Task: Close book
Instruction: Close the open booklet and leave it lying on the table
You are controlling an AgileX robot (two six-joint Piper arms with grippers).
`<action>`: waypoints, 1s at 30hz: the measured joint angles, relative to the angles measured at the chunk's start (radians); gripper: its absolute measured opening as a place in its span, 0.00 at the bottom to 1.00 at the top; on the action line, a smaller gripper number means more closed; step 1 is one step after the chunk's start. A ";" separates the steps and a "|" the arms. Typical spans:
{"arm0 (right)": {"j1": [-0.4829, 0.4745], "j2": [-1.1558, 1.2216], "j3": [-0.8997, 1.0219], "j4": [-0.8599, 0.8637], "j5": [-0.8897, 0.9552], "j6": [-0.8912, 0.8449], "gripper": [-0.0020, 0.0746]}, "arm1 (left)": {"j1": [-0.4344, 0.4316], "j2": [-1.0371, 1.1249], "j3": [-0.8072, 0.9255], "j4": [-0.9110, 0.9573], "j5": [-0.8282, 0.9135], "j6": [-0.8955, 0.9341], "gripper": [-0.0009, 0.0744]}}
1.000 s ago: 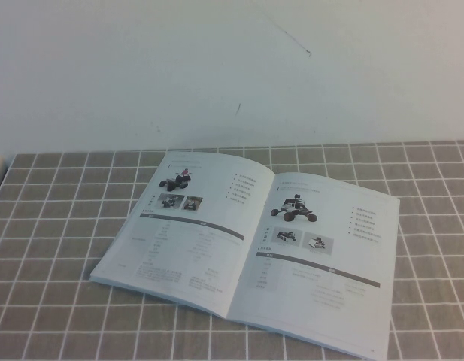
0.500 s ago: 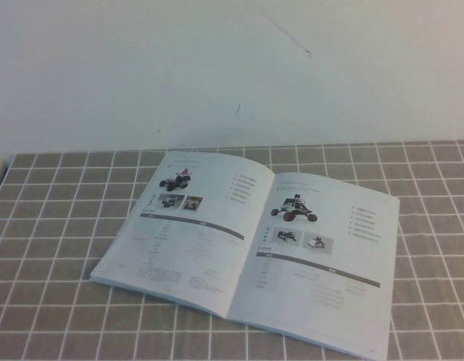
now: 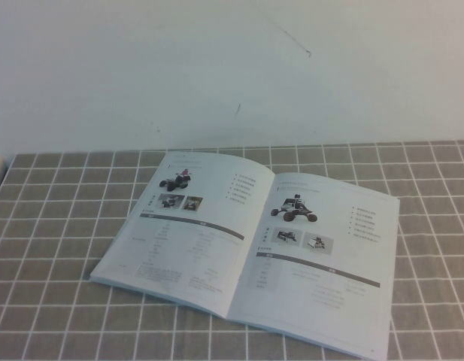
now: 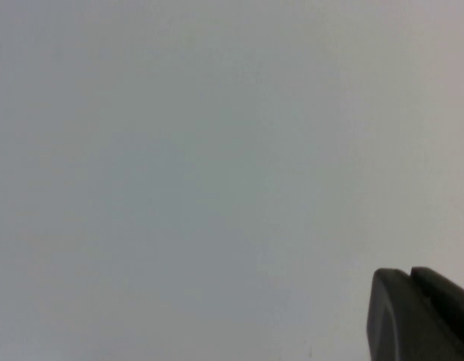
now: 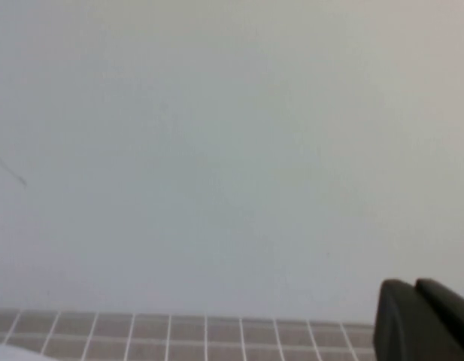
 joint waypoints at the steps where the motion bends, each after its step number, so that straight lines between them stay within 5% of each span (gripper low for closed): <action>1: 0.000 0.041 -0.005 0.000 0.006 0.000 0.02 | 0.000 0.048 -0.025 0.014 0.018 0.000 0.01; 14: 0.000 0.318 -0.012 0.093 -0.023 0.175 0.02 | 0.000 0.449 -0.080 0.052 -0.083 -0.107 0.01; 22: 0.000 0.426 -0.095 0.012 0.034 0.182 0.02 | -0.008 0.697 -0.182 0.157 0.041 -0.279 0.01; 30: 0.000 0.629 -0.300 0.103 0.267 -0.159 0.02 | -0.137 0.972 -0.376 0.190 0.281 -0.254 0.01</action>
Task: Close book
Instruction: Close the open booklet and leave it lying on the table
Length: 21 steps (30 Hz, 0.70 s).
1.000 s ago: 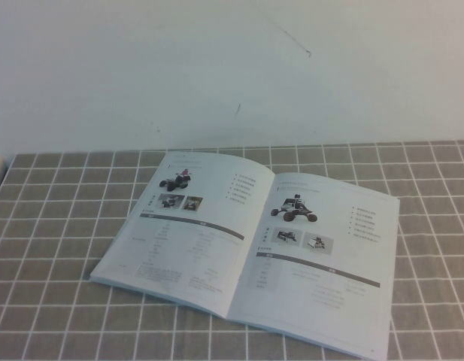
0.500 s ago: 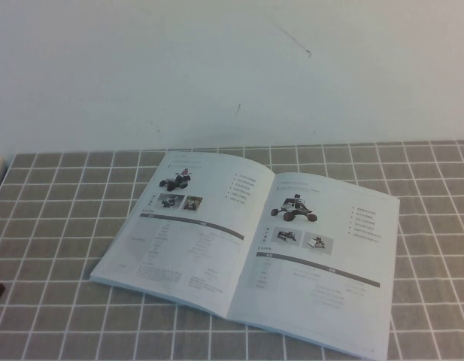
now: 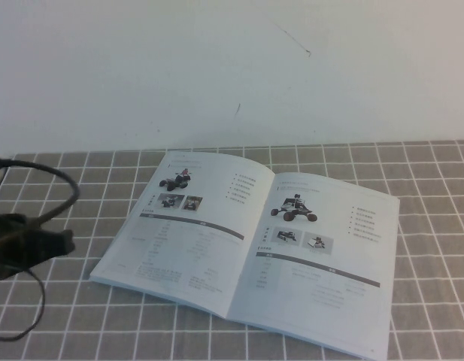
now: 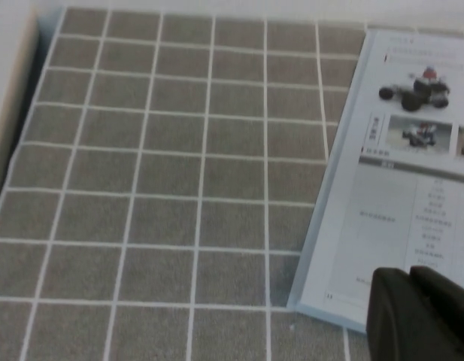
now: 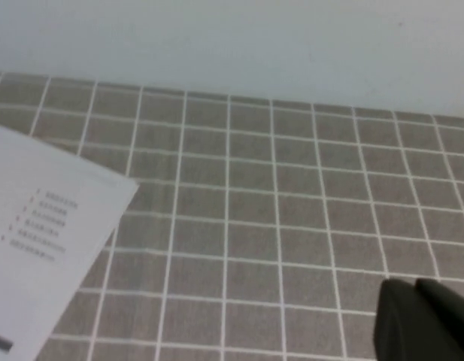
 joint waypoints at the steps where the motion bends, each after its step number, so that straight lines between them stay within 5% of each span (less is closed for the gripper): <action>1: 0.000 0.020 -0.026 0.038 0.027 -0.064 0.02 | -0.012 0.035 -0.016 0.000 0.015 0.005 0.01; 11: 0.000 0.346 -0.238 0.592 0.357 -0.610 0.02 | -0.051 0.322 -0.214 -0.169 0.166 0.206 0.01; 21: 0.189 0.745 -0.343 0.747 0.242 -0.791 0.02 | -0.052 0.467 -0.369 -0.971 0.293 1.002 0.01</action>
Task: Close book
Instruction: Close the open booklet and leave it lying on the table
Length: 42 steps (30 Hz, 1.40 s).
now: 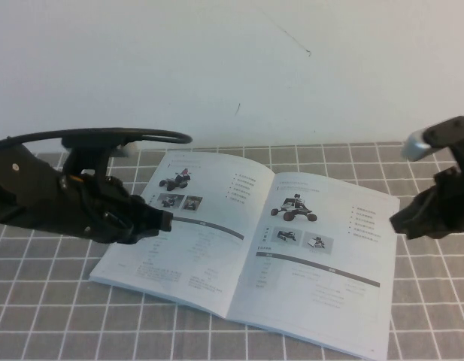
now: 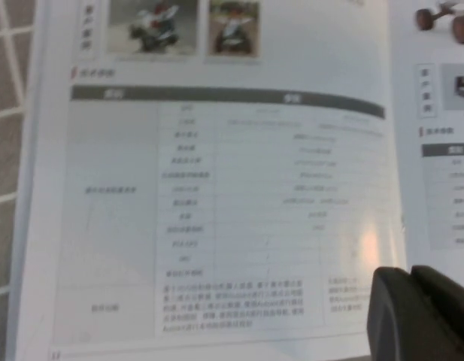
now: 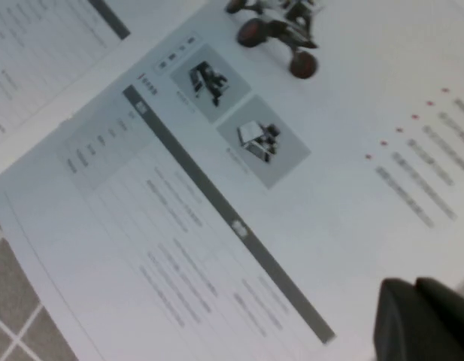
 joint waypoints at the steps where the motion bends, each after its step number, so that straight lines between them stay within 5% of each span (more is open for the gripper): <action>1: 0.021 0.026 -0.016 0.002 -0.010 -0.002 0.02 | 0.000 0.004 -0.005 -0.041 0.001 0.053 0.01; 6: 0.109 0.169 -0.109 -0.006 -0.032 -0.006 0.02 | 0.002 0.037 -0.044 -0.068 -0.004 0.119 0.01; 18: 0.128 0.392 -0.193 -0.050 -0.074 -0.013 0.02 | 0.155 0.282 -0.273 -0.066 0.049 0.034 0.01; 42: 0.128 0.411 -0.209 -0.067 -0.060 -0.009 0.02 | 0.166 0.514 -0.450 0.254 -0.022 -0.169 0.01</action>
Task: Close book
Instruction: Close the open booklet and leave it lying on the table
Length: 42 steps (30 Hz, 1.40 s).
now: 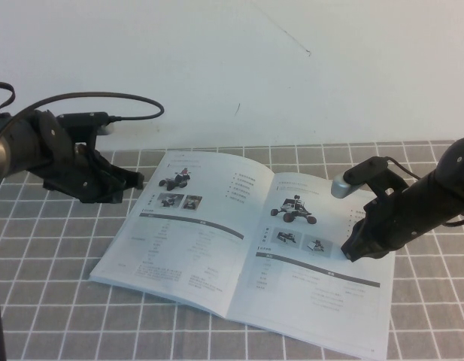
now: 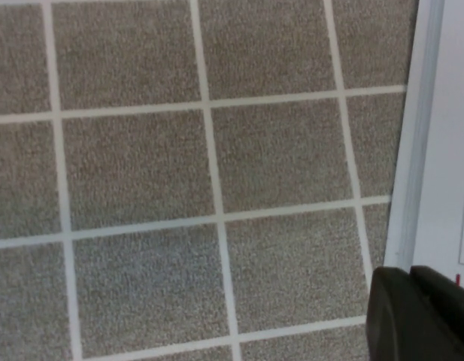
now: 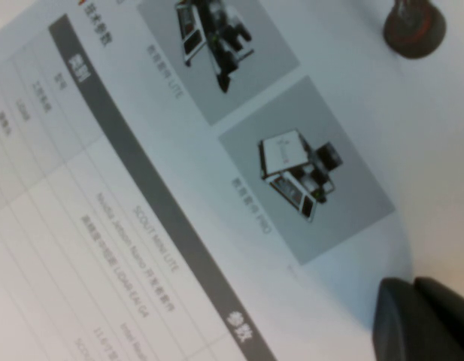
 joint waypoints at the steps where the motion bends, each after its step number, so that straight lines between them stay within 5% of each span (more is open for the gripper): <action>1: 0.000 0.000 0.000 0.000 0.000 0.000 0.02 | 0.000 0.008 0.000 0.000 0.000 0.000 0.01; 22: 0.000 0.004 -0.004 0.000 0.006 0.004 0.02 | -0.038 0.069 -0.010 0.104 0.001 0.000 0.01; 30: 0.000 0.004 -0.006 0.000 0.008 0.004 0.02 | -0.041 0.073 -0.020 0.270 -0.007 -0.128 0.01; 42: 0.000 0.004 -0.006 0.000 0.009 0.006 0.02 | -0.081 0.087 -0.039 0.242 0.022 -0.122 0.01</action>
